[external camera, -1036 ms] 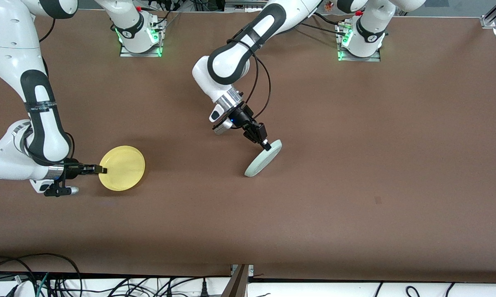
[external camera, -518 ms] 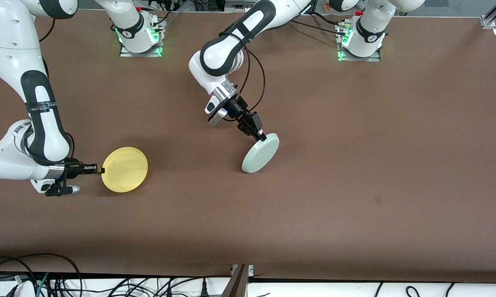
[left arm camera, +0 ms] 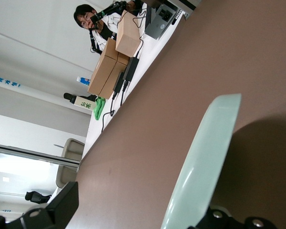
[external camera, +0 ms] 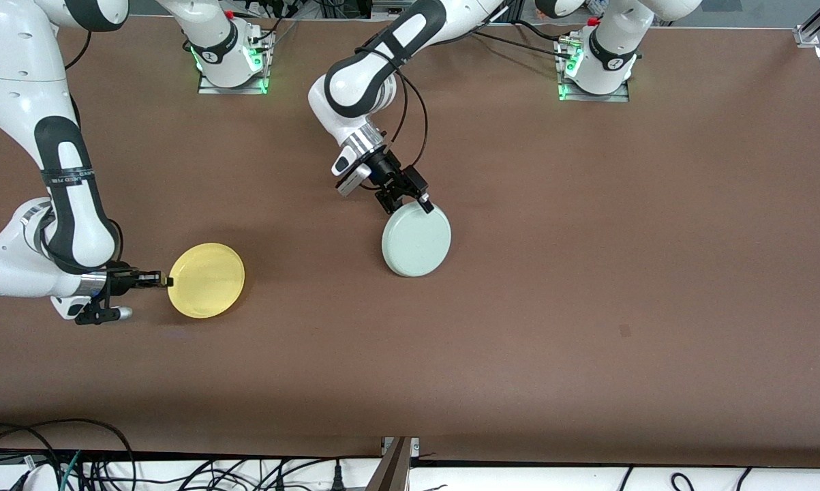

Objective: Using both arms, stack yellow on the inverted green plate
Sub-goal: 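Flip the green plate with the left gripper while the right gripper grasps yellow, then lower the upside-down green plate onto mid-table and open the left gripper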

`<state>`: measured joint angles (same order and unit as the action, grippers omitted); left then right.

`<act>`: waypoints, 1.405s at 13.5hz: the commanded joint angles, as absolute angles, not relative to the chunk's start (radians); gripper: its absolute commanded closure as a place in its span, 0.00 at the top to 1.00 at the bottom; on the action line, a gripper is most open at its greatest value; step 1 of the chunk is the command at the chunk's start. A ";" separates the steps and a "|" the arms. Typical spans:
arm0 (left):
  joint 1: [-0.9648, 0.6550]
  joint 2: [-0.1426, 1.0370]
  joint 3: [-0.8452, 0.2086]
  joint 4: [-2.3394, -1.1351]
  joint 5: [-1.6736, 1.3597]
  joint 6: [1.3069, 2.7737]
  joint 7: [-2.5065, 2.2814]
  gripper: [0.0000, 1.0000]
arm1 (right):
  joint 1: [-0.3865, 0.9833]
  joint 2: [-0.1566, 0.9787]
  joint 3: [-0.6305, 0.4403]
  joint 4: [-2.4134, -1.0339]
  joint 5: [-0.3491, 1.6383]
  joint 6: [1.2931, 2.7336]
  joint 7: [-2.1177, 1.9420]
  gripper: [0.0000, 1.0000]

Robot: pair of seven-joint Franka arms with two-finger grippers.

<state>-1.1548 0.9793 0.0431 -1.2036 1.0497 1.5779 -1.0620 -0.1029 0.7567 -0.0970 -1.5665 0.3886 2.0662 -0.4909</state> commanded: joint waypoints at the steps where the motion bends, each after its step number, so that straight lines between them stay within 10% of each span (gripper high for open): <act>1: -1.173 0.988 0.052 -1.195 1.026 1.575 -1.106 1.00 | -0.110 0.755 -0.092 -1.572 0.405 2.065 -0.514 0.00; 19: -1.102 0.999 0.043 -1.200 0.480 2.388 -1.683 1.00 | -0.118 0.726 -0.104 -1.302 0.410 1.704 -0.500 0.00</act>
<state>-1.1306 0.9801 0.0456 -1.1972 0.5065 2.3176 -1.6640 -0.1064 0.7311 -0.1062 -1.3112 0.3893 1.7319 -0.4909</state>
